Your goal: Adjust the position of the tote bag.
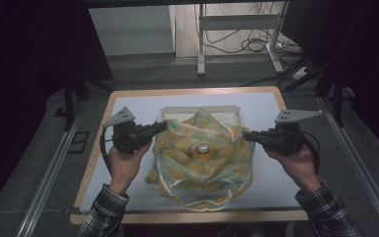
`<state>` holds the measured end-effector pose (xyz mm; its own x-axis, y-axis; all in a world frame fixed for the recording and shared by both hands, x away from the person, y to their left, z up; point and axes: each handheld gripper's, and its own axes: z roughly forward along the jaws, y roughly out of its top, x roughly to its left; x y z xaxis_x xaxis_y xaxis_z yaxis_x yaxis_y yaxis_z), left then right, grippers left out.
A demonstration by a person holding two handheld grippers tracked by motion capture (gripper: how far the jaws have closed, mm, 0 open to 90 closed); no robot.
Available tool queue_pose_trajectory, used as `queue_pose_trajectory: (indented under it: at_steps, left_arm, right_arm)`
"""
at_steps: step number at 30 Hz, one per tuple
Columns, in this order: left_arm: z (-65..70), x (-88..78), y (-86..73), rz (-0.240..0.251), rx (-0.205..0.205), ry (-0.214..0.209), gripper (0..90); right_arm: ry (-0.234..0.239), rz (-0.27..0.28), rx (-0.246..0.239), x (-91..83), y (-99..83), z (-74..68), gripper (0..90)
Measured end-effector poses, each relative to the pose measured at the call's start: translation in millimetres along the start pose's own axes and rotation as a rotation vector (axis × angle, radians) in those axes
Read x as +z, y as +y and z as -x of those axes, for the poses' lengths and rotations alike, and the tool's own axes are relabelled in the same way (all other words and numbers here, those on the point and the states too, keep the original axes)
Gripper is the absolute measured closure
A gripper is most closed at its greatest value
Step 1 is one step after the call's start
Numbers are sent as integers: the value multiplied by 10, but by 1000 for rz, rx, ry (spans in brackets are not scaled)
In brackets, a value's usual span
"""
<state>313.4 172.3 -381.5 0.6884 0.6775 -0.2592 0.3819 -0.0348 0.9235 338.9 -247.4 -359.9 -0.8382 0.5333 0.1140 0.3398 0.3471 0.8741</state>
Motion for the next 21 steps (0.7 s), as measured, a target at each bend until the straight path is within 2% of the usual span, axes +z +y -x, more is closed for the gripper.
queue_pose_trajectory:
  at_steps: [7,21]
  left_arm:
    - [-130,131,-93,-33,-13,38,896]
    - [-293,353,-311,-108,-33,67,895]
  right_arm:
    - [-21,-14,38,116,-44,150,889]
    - [-42,-64,86,329,-205,312,889]
